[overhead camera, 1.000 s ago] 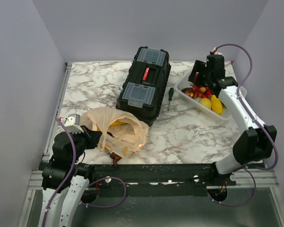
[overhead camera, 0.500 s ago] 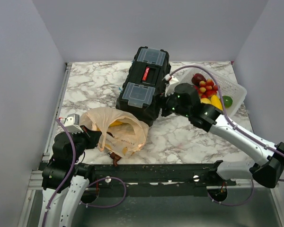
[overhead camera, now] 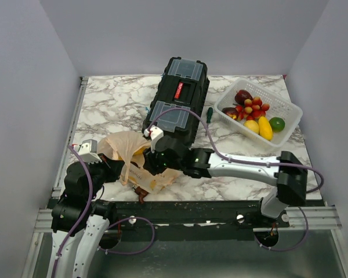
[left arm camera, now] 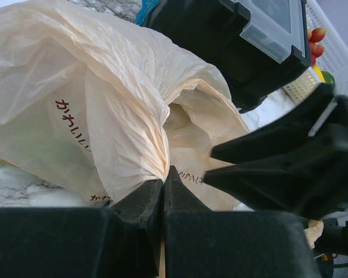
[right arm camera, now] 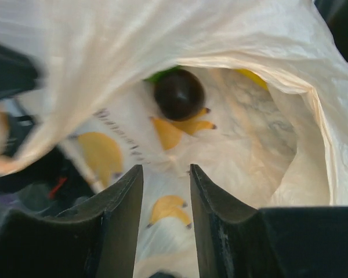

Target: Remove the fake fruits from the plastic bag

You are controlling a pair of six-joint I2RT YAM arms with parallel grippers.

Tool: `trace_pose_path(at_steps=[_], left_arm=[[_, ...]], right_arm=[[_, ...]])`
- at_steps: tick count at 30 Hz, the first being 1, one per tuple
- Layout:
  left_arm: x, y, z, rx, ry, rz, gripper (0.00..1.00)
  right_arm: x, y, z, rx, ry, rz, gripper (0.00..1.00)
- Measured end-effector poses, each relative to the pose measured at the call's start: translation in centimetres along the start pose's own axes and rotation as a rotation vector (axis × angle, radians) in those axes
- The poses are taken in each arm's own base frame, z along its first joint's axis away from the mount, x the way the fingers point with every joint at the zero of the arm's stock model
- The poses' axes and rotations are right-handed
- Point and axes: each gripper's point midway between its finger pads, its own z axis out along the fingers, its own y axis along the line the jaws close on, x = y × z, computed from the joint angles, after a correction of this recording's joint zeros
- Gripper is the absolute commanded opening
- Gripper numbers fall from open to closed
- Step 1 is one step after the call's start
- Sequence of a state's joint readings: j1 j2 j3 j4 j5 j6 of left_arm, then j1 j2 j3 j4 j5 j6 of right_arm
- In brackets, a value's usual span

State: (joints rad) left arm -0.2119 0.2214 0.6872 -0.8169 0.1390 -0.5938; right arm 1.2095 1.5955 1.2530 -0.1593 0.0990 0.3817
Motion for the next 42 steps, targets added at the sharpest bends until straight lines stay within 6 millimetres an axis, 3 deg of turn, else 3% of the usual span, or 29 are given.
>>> trace_pose_path(at_steps=[4,7,11,21,29,37,42], left_arm=[[0.0,0.1,0.0,-0.004,-0.003,-0.001,0.0],[-0.1,0.1,0.0,-0.007,-0.004,-0.002,0.0],[-0.1,0.2,0.0,-0.009,-0.005,-0.001,0.0],[-0.1,0.2,0.0,-0.01,-0.006,-0.001,0.0],[-0.1,0.2,0.1,-0.01,-0.004,-0.001,0.0],[0.1,0.2,0.2,-0.013,0.011,-0.001,0.0],[0.2,0.2,0.4,-0.014,0.022,0.0,0.0]], right_arm=[[3.6,-3.1,4.0,0.148,0.064,-0.051,0.35],[4.7,-4.9,5.9,0.224,0.068,-0.095,0.36],[4.0,-5.9,7.7,0.274,0.01,-0.14,0.41],[2.3,-5.5,11.7,0.234,-0.132,-0.257,0.53],[0.7,-5.5,13.1,0.198,-0.211,-0.424,0.72],[3.1,-7.7,15.3,0.214,-0.164,-0.588,0.82],[3.6,-8.6,16.6,0.226,-0.15,-0.624,0.78]])
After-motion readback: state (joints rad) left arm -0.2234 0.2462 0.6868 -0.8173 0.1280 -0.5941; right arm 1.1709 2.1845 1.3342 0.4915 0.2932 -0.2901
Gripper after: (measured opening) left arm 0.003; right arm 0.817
